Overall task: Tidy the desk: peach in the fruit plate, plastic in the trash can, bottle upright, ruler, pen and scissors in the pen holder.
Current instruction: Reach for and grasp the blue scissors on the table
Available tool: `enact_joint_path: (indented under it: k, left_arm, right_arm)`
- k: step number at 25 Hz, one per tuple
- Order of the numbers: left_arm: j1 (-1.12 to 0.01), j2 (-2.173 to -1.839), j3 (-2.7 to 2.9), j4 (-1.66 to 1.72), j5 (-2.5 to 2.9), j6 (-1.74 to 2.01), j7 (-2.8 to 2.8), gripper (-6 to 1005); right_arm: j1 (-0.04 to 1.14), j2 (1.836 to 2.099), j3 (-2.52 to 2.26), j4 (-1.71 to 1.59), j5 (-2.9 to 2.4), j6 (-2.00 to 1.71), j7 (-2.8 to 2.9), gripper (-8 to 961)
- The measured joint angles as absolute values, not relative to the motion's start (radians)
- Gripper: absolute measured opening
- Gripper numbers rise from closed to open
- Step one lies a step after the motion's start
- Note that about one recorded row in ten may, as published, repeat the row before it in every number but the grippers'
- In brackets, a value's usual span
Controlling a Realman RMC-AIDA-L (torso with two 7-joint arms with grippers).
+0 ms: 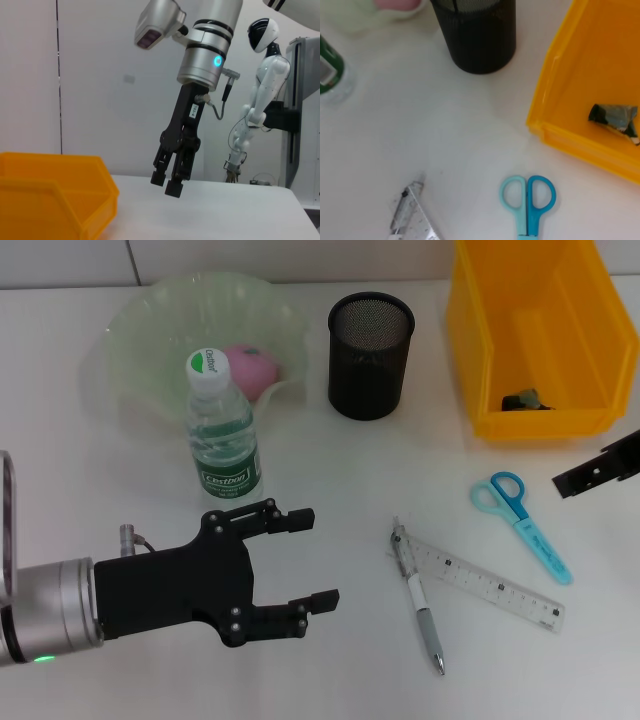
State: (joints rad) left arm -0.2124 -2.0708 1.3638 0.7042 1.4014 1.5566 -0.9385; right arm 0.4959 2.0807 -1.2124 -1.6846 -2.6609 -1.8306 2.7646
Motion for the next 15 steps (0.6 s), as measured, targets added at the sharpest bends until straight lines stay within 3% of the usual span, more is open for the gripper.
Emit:
enact_joint_path:
  k: [15]
  left_arm:
    - [-0.215,-2.072,1.428,0.699,1.400,1.481,-0.934,796]
  right_arm:
    - [0.552,2.084,-1.411,-1.372,-2.745,-1.612,2.858,819]
